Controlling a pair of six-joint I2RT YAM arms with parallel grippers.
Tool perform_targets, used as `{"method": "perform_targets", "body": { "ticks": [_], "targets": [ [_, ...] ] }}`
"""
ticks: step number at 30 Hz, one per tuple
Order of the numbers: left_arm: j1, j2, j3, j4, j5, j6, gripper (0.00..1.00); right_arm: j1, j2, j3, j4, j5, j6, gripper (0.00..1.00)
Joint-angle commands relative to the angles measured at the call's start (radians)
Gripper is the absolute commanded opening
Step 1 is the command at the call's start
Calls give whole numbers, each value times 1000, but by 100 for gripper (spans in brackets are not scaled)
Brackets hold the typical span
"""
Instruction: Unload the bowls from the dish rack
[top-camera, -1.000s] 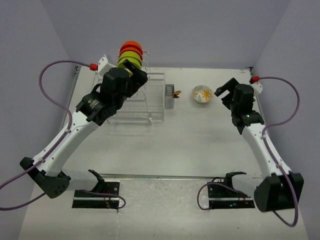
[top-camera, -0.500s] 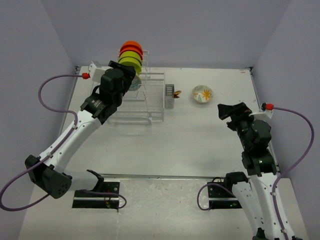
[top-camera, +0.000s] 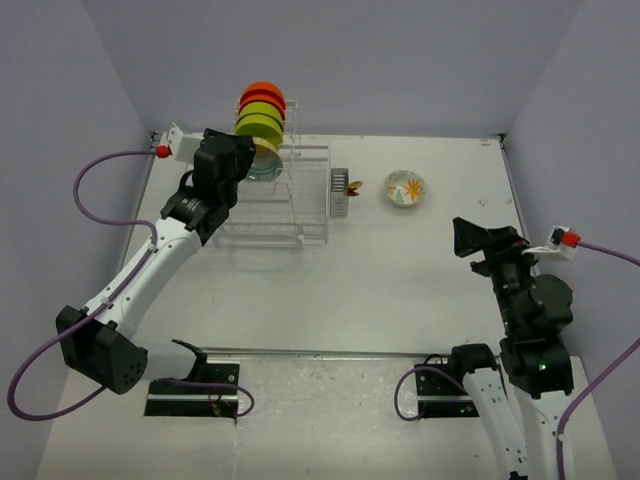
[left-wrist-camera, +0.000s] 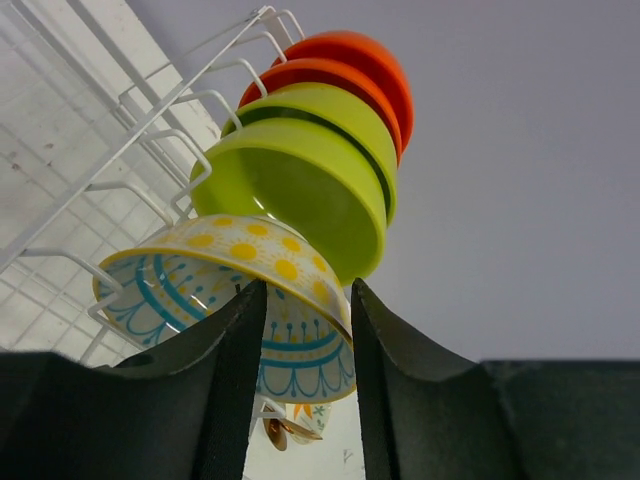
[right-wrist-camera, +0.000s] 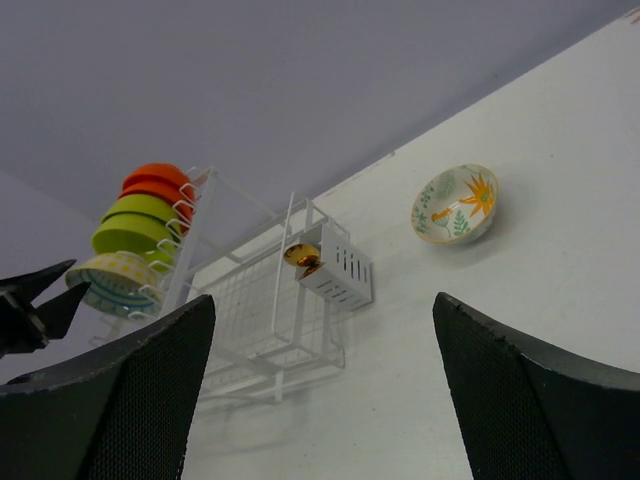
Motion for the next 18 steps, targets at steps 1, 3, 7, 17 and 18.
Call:
{"method": "perform_targets", "body": {
  "ticks": [1, 3, 7, 17, 18],
  "targets": [
    [16, 17, -6, 56, -1, -13, 40, 0, -35, 49, -38, 16, -29, 89],
    [16, 20, -13, 56, 4, -19, 33, 0, -52, 48, -43, 13, -35, 88],
    [19, 26, -26, 62, 27, -45, 20, -2, -64, 66, -72, 9, -43, 88],
    [17, -23, -104, 161, 90, -83, 0, -2, -75, 107, -93, 12, -69, 88],
    [17, -41, -118, 189, 105, -71, 0, 0, -77, 111, -93, 12, -69, 88]
  ]
}}
